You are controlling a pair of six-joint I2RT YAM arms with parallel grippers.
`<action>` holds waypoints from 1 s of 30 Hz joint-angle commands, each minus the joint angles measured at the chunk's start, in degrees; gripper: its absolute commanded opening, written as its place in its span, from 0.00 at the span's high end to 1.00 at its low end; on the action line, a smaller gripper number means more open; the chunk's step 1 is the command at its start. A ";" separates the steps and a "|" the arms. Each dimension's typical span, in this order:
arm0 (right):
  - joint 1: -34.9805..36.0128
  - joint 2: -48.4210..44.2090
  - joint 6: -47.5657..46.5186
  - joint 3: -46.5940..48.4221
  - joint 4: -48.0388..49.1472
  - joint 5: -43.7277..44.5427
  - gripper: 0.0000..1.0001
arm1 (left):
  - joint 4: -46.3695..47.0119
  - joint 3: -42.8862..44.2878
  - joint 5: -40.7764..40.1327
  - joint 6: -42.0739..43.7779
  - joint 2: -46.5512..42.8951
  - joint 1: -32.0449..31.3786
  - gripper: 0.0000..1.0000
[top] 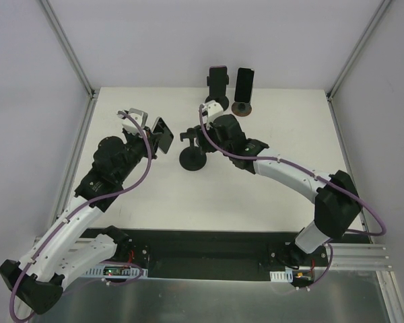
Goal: Place the phone on the phone stand
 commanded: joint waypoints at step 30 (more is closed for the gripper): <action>-7.24 -4.58 -10.76 -3.33 7.27 -27.00 0.99 | 1.94 10.01 46.47 -2.60 8.44 -0.06 1.00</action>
